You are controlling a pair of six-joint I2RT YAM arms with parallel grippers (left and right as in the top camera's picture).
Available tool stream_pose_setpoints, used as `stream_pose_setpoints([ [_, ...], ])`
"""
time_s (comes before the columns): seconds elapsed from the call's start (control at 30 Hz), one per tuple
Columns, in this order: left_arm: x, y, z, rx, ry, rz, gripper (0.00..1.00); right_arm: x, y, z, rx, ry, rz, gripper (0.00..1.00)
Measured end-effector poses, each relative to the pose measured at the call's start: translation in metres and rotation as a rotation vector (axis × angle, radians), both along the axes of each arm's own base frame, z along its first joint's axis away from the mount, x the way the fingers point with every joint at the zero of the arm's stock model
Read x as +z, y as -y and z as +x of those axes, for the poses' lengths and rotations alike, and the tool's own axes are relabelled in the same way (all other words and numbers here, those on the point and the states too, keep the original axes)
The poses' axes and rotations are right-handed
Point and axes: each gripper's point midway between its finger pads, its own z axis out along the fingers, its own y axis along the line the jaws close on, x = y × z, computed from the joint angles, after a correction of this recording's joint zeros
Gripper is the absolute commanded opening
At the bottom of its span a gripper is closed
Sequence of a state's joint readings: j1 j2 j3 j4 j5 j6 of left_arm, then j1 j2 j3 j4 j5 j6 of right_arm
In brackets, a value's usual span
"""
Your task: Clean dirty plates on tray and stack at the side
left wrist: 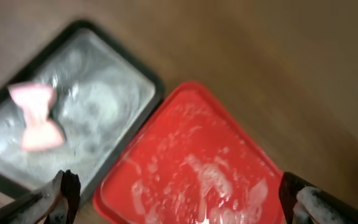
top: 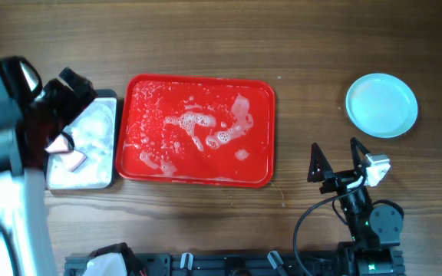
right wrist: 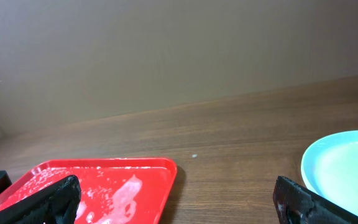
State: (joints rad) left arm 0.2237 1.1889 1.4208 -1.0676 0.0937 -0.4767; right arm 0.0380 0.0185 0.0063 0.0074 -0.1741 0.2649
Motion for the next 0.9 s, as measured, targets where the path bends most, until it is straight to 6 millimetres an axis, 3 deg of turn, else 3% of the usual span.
stream_pose_setpoints([
  [0.13,0.064,0.027,-0.009,-0.067,0.353,0.142,1.00,0.000,0.000,0.000,0.000,-0.002,0.000,1.00],
  [0.23,0.071,0.042,-0.025,-0.126,0.570,0.199,1.00,-0.001,0.000,0.000,0.000,-0.003,0.000,1.00],
  [0.37,0.043,0.050,-0.044,-0.177,0.747,0.250,1.00,-0.001,0.000,0.000,0.000,-0.004,0.000,1.00],
  [0.47,0.010,0.055,-0.051,-0.200,0.834,0.271,1.00,-0.001,0.000,0.000,0.000,-0.004,0.000,1.00],
  [0.67,-0.044,0.058,-0.059,-0.223,0.908,0.310,1.00,-0.001,0.000,0.000,0.000,-0.005,0.000,1.00],
  [0.9,-0.065,0.070,-0.064,-0.372,0.925,0.516,1.00,-0.001,0.000,0.000,0.000,-0.005,0.000,1.00],
])
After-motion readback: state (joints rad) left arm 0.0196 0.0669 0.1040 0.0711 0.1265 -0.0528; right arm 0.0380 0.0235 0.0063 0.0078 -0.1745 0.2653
